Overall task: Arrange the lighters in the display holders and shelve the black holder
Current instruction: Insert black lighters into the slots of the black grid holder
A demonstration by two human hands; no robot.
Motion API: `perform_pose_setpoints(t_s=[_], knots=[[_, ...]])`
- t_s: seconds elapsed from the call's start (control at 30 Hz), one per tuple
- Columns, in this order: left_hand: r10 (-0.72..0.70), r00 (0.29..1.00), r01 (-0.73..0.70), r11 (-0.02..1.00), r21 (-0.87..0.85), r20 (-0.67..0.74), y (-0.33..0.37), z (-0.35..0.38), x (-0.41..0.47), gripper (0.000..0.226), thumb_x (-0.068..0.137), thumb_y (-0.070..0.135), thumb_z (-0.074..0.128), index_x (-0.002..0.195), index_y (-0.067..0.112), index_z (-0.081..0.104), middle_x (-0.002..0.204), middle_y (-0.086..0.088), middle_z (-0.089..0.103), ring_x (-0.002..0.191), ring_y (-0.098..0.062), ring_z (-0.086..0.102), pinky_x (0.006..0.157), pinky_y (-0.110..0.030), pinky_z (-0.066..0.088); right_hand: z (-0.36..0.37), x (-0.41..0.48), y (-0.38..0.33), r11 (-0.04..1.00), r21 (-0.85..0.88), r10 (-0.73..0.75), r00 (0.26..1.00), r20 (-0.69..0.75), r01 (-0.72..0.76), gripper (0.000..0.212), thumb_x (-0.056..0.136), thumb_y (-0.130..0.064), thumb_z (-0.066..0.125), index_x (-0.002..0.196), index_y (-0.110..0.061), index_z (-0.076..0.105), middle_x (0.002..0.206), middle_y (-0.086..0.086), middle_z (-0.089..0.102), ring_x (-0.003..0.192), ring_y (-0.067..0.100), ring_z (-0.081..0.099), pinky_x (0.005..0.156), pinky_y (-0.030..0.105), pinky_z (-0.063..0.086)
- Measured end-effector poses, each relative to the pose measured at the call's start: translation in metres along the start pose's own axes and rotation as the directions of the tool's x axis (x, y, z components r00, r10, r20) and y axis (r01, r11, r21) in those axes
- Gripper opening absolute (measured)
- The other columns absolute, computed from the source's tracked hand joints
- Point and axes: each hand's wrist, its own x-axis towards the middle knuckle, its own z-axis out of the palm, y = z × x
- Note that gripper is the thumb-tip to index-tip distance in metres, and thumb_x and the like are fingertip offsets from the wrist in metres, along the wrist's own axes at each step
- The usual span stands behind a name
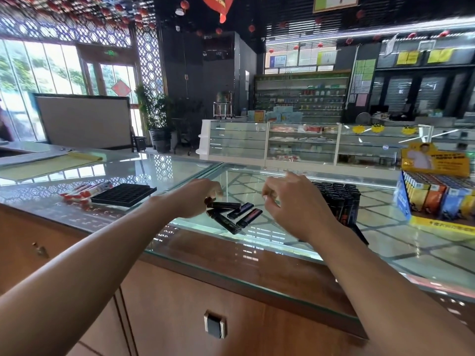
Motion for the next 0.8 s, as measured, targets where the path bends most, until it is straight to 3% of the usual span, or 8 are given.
perform_pose_setpoints(t_s=[0.07, 0.13, 0.2, 0.27, 0.33, 0.43, 0.57, 0.8], knots=[[0.009, 0.998, -0.015, 0.995, -0.102, -0.060, -0.001, 0.005, 0.001, 0.053, 0.088, -0.013, 0.051, 0.131, 0.015, 0.063, 0.135, -0.002, 0.064, 0.124, -0.016, 0.059, 0.110, -0.039, 0.048, -0.001, 0.000, 0.001, 1.000, 0.004, 0.002, 1.000, 0.000, -0.002, 0.011, 0.101, -0.029, 0.058, 0.105, -0.026, 0.068, 0.094, -0.003, 0.066, 0.094, 0.018, 0.056, 0.087, 0.036, 0.047], [-0.023, 0.998, 0.015, 0.990, -0.140, -0.060, 0.001, 0.007, 0.004, 0.037, 0.102, 0.015, 0.057, 0.139, 0.015, 0.057, 0.143, -0.006, 0.060, 0.130, -0.021, 0.057, 0.112, -0.041, 0.045, -0.001, 0.000, 0.001, 1.000, -0.016, -0.025, 1.000, -0.009, 0.025, 0.011, 0.101, -0.027, 0.059, 0.104, -0.023, 0.068, 0.091, -0.004, 0.067, 0.092, 0.018, 0.056, 0.087, 0.037, 0.046], [-0.098, 0.992, 0.106, 0.989, -0.103, 0.081, 0.006, 0.002, 0.008, 0.064, 0.102, 0.058, 0.050, 0.150, 0.016, 0.046, 0.152, -0.008, 0.053, 0.134, -0.024, 0.053, 0.111, -0.043, 0.042, 0.000, 0.002, 0.000, 0.996, -0.059, -0.065, 0.998, -0.025, 0.064, 0.010, 0.100, -0.025, 0.059, 0.102, -0.021, 0.068, 0.087, -0.005, 0.068, 0.089, 0.019, 0.055, 0.090, 0.039, 0.046], [-0.115, 0.955, 0.137, 0.988, -0.064, 0.272, 0.012, -0.007, 0.011, 0.094, 0.088, 0.079, 0.051, 0.159, 0.022, 0.031, 0.159, -0.006, 0.044, 0.139, -0.025, 0.047, 0.113, -0.045, 0.037, 0.001, 0.003, -0.001, 0.993, -0.095, -0.075, 0.996, -0.039, 0.071, 0.008, 0.099, -0.024, 0.059, 0.099, -0.021, 0.066, 0.086, -0.006, 0.068, 0.088, 0.019, 0.055, 0.091, 0.040, 0.046], [-0.057, 0.920, 0.084, 0.995, -0.054, 0.387, 0.019, -0.015, 0.013, 0.103, 0.080, 0.076, 0.067, 0.162, 0.031, 0.025, 0.160, 0.000, 0.043, 0.139, -0.022, 0.046, 0.114, -0.041, 0.036, 0.001, 0.003, 0.000, 0.992, -0.109, -0.067, 0.997, -0.039, 0.063, 0.006, 0.099, -0.025, 0.059, 0.098, -0.022, 0.064, 0.087, -0.006, 0.068, 0.088, 0.019, 0.055, 0.091, 0.041, 0.046], [0.081, 0.890, -0.087, 0.996, -0.007, 0.448, 0.020, -0.022, 0.017, 0.078, 0.079, 0.052, 0.086, 0.145, 0.035, 0.048, 0.137, 0.014, 0.059, 0.122, -0.011, 0.058, 0.111, -0.043, 0.045, 0.000, 0.002, 0.003, 0.994, -0.100, -0.049, 0.999, -0.018, 0.047, 0.007, 0.099, -0.026, 0.058, 0.098, -0.022, 0.064, 0.085, -0.007, 0.067, 0.089, 0.019, 0.055, 0.091, 0.041, 0.046], [0.119, 0.908, -0.132, 0.991, 0.003, 0.401, 0.013, -0.020, 0.019, 0.061, 0.079, 0.035, 0.090, 0.132, 0.032, 0.060, 0.121, 0.019, 0.063, 0.113, -0.011, 0.061, 0.105, -0.045, 0.048, 0.000, 0.001, 0.003, 0.996, -0.082, -0.034, 0.999, 0.003, 0.035, 0.009, 0.101, -0.027, 0.057, 0.102, -0.023, 0.065, 0.086, -0.008, 0.067, 0.090, 0.018, 0.055, 0.092, 0.040, 0.045], [0.108, 0.953, -0.125, 0.991, 0.041, 0.282, 0.013, -0.016, 0.012, 0.048, 0.079, 0.038, 0.089, 0.120, 0.031, 0.066, 0.115, 0.018, 0.067, 0.107, -0.013, 0.065, 0.101, -0.048, 0.050, -0.002, -0.001, 0.000, 0.998, -0.061, -0.006, 0.999, 0.031, 0.008, 0.010, 0.101, -0.028, 0.057, 0.104, -0.023, 0.066, 0.086, -0.005, 0.067, 0.092, 0.021, 0.056, 0.089, 0.040, 0.048]])
